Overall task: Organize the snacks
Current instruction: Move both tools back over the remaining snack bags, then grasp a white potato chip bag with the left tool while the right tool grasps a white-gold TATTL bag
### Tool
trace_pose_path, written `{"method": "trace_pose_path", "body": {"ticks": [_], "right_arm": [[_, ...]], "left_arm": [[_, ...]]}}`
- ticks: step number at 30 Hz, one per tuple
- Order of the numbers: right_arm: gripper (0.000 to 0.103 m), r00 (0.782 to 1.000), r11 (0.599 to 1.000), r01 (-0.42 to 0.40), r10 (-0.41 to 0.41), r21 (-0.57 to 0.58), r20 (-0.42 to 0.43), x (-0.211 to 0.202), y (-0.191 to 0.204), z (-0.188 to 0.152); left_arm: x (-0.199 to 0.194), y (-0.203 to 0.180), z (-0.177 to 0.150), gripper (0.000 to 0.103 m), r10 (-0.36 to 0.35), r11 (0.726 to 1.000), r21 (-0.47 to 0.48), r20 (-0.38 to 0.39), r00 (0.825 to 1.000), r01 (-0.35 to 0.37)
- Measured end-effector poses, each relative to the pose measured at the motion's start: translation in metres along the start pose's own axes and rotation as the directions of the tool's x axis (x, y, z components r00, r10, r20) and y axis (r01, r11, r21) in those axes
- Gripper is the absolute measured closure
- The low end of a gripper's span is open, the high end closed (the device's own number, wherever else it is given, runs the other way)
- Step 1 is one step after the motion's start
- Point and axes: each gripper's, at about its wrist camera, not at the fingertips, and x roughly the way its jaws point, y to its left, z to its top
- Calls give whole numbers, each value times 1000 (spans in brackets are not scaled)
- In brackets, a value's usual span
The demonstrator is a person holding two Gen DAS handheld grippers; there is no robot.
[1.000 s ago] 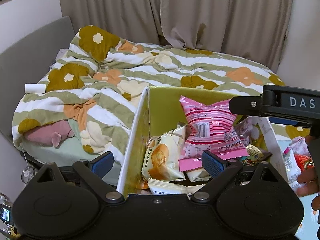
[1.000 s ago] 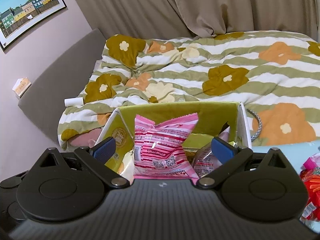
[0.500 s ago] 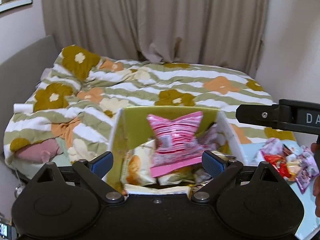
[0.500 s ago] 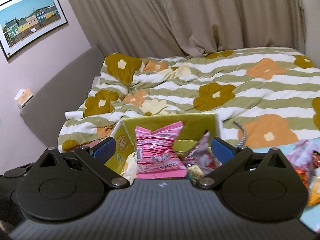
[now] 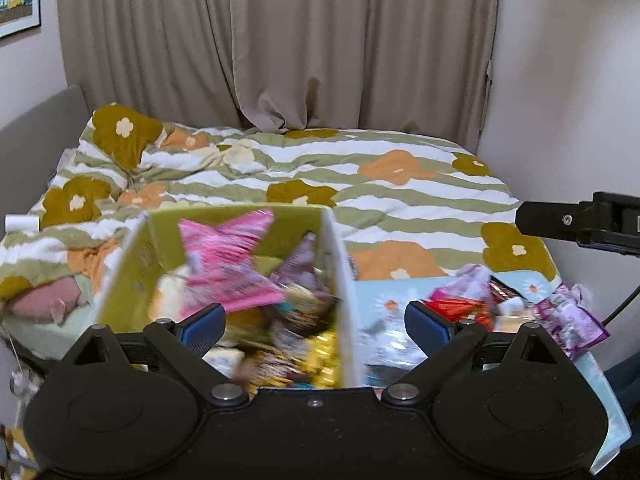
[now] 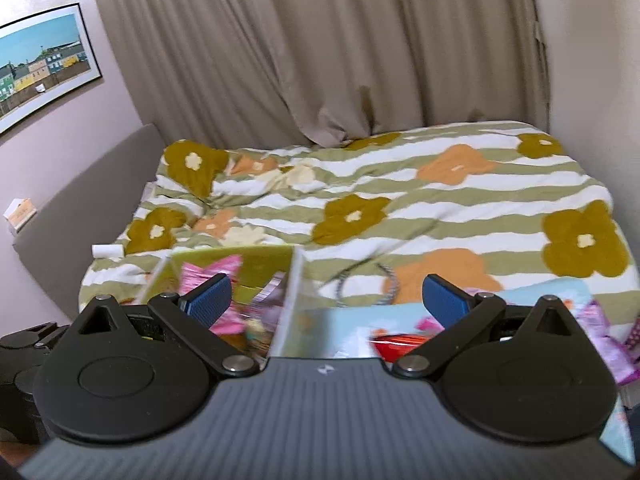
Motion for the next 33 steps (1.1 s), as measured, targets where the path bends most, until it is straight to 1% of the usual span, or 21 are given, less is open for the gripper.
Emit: {"method": "trace_pose_path", "body": {"ticks": [4,8,12,15,19,24,30,33], "right_arm": [[0,1000,1000,15,-15,3,-24,-5,-45,-6],[0,997,1000,16,-17,-8,-71,0,-89,-16],[0,992,1000,4,-5,-11,-123,14,-123,-26],[0,988,1000,-9,8,-6,-156,27,-142,-33],[0,982,1000,-15,16,5,-186,46,-160,-41],[0,976,1000,-22,24,11,-217,68,-172,-50],[0,969,1000,-15,18,13,-247,89,-176,-60],[0,965,1000,-9,14,21,-263,99,-179,-64]], "left_arm": [[4,-41,-17,5,38,999,-29,-17,999,-38],[12,-77,-37,5,93,994,-55,-32,995,-95],[27,-106,-56,5,159,986,-50,-60,985,-162],[44,-120,-69,5,190,980,-39,-103,976,-195],[68,-129,-85,5,227,972,-23,-154,962,-233],[96,-134,-96,5,272,961,-5,-191,943,-278],[122,-131,-104,5,301,951,8,-234,925,-308],[129,-129,-107,9,307,950,15,-248,919,-313]]}}
